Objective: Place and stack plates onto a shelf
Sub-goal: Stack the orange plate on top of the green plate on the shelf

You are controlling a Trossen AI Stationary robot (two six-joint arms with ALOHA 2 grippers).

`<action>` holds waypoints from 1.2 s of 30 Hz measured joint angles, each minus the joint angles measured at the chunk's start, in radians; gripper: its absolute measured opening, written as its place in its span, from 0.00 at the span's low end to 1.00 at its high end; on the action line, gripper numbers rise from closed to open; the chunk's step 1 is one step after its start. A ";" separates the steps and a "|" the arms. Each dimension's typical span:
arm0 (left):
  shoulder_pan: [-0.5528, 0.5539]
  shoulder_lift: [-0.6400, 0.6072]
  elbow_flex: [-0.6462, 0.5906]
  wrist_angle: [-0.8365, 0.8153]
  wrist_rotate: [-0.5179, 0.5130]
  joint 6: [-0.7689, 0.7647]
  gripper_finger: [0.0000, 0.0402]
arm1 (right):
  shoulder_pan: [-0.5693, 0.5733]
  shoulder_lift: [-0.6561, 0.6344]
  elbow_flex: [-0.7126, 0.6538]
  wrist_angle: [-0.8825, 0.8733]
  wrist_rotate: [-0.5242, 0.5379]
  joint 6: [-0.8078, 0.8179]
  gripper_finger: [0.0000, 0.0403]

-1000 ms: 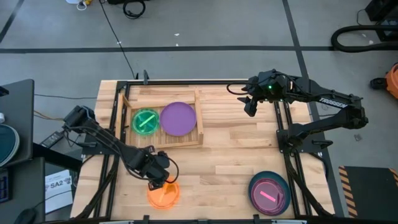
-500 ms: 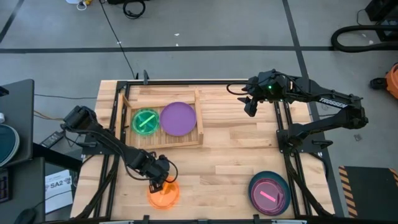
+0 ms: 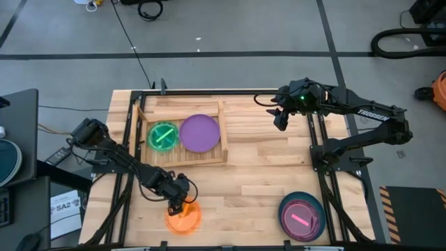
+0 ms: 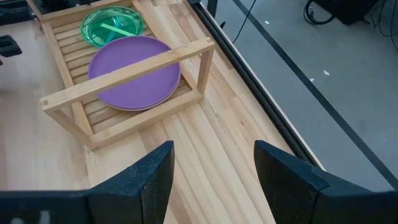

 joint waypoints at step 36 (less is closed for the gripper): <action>0.000 -0.001 -0.029 0.104 0.011 -0.019 0.32 | 0.000 0.000 0.000 0.000 0.000 0.000 0.56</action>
